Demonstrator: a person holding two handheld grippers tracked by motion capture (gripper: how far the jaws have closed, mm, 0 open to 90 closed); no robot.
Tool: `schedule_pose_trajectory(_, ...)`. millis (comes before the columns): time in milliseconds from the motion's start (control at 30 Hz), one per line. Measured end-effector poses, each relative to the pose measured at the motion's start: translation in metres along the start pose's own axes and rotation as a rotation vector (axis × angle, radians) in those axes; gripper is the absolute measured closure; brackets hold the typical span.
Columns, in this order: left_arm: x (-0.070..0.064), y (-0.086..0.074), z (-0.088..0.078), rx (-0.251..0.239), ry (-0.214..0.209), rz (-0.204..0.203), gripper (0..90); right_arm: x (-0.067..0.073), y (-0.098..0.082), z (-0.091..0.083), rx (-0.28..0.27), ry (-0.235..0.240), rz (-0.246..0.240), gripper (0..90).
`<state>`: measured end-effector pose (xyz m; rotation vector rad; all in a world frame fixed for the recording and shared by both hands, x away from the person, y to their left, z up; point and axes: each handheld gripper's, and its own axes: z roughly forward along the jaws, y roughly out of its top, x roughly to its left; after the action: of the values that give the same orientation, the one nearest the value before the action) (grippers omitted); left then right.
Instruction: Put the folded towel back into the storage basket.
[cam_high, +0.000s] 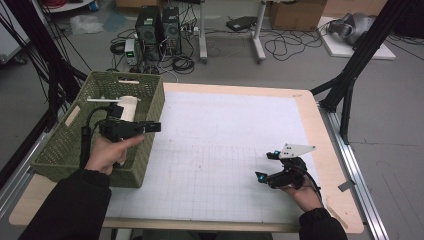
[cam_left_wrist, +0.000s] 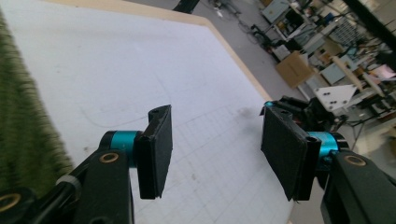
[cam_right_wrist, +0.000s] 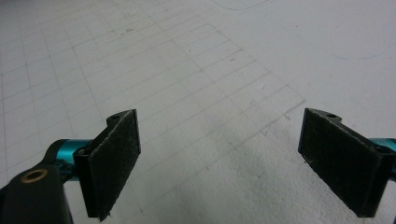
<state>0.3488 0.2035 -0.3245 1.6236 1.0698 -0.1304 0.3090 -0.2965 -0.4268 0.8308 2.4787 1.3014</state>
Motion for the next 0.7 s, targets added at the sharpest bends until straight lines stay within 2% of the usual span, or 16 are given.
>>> schedule_pose_trajectory(200, -0.010, -0.002, 0.010, -0.004, -0.012, 0.006, 43.6, 0.000, 0.000, -0.001, -0.005, -0.001, 0.007, 12.1)
schedule_pose_trajectory(367, -0.018, -0.007, 0.021, 0.009, 0.002, 0.026, 43.4, 0.000, 0.001, -0.002, -0.008, -0.002, 0.006, 12.1)
schedule_pose_trajectory(533, -0.024, -0.012, 0.030, 0.005, -0.003, 0.018, 43.1, 0.000, 0.001, -0.003, -0.012, -0.002, 0.004, 12.1)
schedule_pose_trajectory(700, -0.029, -0.016, 0.037, -0.005, 0.015, 0.021, 43.2, -0.001, 0.001, -0.003, -0.016, -0.004, 0.002, 12.1)
